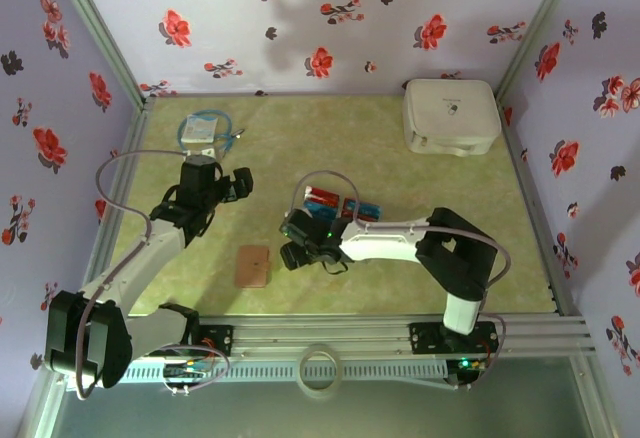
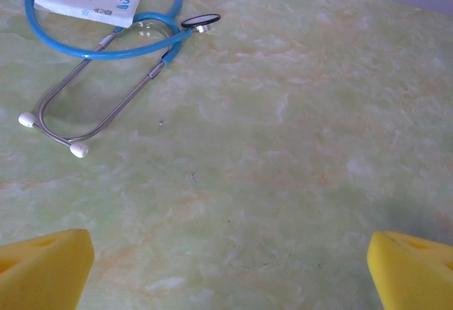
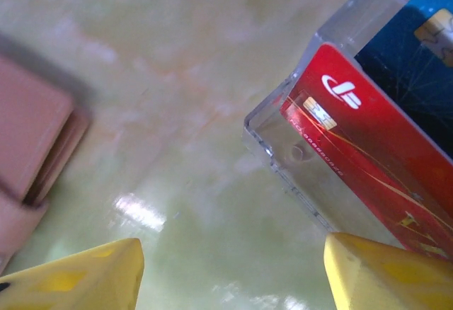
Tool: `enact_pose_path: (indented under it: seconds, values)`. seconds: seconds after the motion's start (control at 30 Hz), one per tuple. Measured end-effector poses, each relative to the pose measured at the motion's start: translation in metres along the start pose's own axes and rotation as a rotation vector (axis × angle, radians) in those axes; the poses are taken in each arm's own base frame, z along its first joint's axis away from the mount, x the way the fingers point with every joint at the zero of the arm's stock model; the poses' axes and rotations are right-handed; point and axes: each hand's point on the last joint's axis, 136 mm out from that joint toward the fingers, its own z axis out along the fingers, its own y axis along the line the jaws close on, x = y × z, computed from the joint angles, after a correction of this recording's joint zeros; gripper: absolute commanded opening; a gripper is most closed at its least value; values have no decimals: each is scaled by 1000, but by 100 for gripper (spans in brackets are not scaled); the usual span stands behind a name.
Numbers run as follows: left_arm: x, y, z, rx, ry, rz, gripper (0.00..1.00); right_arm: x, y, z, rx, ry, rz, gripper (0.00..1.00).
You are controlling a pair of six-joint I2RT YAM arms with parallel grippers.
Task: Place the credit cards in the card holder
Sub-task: Move the storage box to the center of the table.
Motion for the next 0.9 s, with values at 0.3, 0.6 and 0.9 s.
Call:
enact_pose_path:
  seconds: [0.3, 0.6, 0.9]
  values:
    - [-5, 0, -9, 2, -21, -3, 100, -48, -84, 11, 135, -61, 102, 69]
    - [-6, 1, -13, 4, -26, -4, 100, -83, -148, 15, 198, -74, 166, 69]
    - [-2, 4, -23, 0, -18, -2, 100, -97, -99, -10, 34, -74, 132, 69]
